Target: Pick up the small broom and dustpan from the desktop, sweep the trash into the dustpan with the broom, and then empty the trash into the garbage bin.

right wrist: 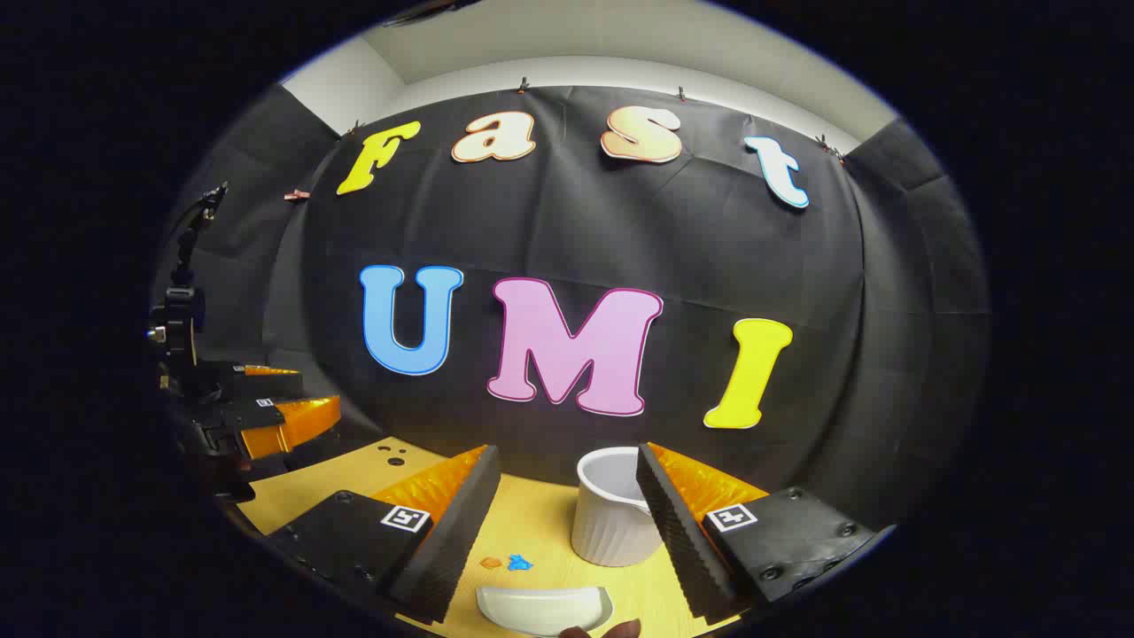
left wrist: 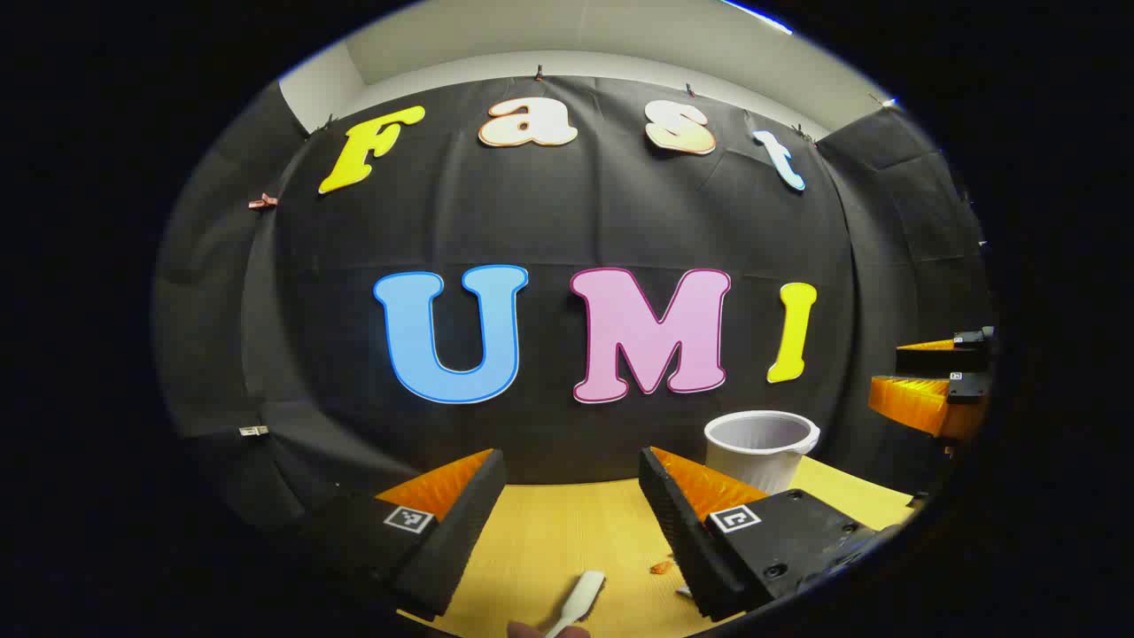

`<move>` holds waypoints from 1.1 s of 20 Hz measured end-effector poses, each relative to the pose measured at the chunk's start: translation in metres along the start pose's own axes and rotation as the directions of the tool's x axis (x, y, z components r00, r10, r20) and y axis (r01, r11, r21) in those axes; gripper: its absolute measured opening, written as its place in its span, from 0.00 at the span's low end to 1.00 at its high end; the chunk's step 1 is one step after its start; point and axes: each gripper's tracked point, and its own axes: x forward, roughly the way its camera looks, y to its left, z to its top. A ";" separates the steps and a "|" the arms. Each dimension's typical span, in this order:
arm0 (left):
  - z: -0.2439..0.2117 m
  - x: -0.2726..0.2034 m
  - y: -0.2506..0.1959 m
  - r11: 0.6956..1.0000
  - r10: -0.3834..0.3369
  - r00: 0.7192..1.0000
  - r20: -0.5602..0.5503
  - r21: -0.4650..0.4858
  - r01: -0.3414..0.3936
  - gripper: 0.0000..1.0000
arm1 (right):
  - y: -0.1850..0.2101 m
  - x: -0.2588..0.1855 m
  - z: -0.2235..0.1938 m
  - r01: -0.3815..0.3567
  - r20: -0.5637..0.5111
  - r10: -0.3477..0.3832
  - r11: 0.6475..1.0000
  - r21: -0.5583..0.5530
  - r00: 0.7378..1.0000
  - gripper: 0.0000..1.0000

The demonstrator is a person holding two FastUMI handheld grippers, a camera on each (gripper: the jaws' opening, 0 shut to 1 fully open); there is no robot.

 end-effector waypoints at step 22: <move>-0.028 -0.003 -0.001 0.999 -0.011 0.998 -0.069 0.036 0.014 0.98 | 0.014 -0.028 -0.112 -0.097 -0.425 0.076 0.995 -0.027 0.902 0.95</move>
